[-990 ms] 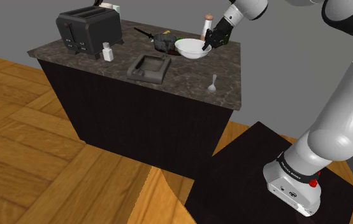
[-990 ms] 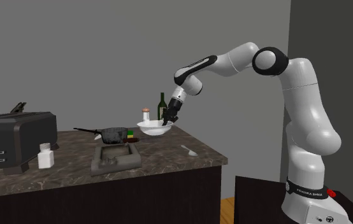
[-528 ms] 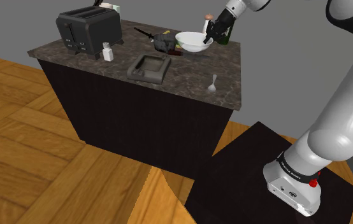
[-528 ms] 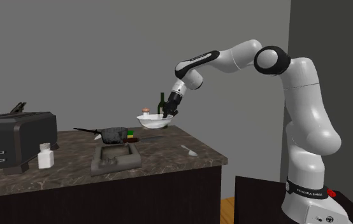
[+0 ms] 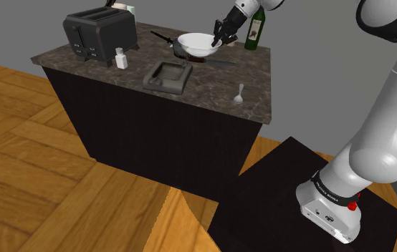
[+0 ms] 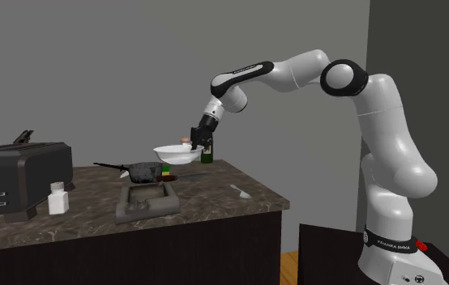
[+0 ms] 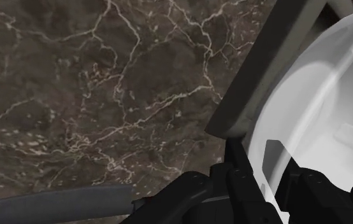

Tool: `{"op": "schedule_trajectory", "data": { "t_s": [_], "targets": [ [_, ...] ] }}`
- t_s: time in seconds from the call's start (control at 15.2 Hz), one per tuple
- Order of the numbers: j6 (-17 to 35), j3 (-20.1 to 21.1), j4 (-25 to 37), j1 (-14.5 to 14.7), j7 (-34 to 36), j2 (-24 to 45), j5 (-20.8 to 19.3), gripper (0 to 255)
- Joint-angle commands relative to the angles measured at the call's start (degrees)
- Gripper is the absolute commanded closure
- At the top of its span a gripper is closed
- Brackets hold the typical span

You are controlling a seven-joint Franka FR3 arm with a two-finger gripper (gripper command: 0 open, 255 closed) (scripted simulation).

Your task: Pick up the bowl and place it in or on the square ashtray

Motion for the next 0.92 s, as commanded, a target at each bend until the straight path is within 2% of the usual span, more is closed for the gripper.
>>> {"op": "schedule_trajectory", "data": {
  "t_s": [0.0,0.53,0.86],
  "targets": [
    [1.2,1.0,1.3,1.7,2.6,0.9,-0.3,255],
    [2.9,3.9,11.8,6.9,12.3,8.2,-1.6,255],
    [5.9,4.2,8.7,7.0,10.4,8.6,-0.6,255]
  ]
}}
